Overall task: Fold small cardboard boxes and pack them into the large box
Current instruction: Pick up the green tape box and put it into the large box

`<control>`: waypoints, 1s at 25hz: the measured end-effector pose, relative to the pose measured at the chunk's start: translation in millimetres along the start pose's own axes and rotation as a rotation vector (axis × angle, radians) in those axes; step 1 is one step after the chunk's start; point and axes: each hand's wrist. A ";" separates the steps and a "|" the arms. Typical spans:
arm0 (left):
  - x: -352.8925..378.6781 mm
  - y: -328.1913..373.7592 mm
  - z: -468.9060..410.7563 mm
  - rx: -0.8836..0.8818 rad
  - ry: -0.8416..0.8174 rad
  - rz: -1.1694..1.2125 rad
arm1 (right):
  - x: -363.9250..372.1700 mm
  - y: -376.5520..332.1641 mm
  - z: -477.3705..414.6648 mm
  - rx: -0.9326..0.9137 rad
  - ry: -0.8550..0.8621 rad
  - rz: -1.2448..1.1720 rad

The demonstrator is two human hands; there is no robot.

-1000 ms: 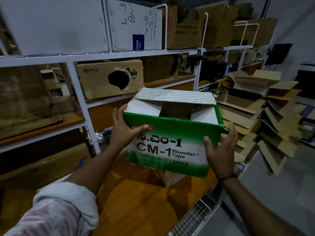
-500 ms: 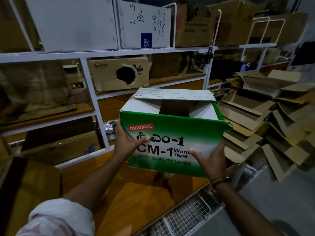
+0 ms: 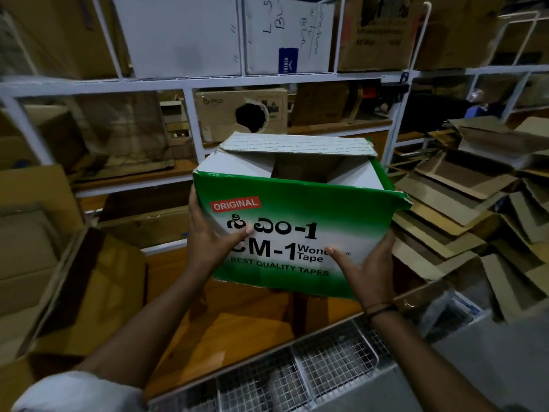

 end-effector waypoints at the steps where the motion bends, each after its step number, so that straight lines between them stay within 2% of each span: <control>1: -12.0 4.0 4.1 0.019 0.006 -0.055 | 3.6 -7.6 3.7 -0.033 -0.002 0.021; 6: -79.8 15.7 17.4 0.103 0.022 -0.285 | 29.9 -50.8 23.2 -0.441 -0.040 0.235; 8: -109.1 14.7 13.8 0.116 0.034 -0.328 | 40.4 -69.4 33.1 -0.518 -0.092 0.265; 12: -165.5 17.3 -7.4 0.151 0.104 -0.381 | 68.4 -111.9 51.7 -0.593 -0.119 0.240; 18: -256.3 37.9 -68.2 0.292 0.176 -0.386 | 118.4 -200.9 75.8 -0.617 -0.008 0.139; 25: -408.5 17.0 -110.1 0.392 0.247 -0.453 | 191.9 -306.4 166.1 -0.628 0.019 0.089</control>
Point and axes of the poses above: each hand's wrist, its own z-axis away from the middle knuckle, its own x-axis out of the palm, y = z × x, and after that the axes turned 14 degrees about y, right-handed
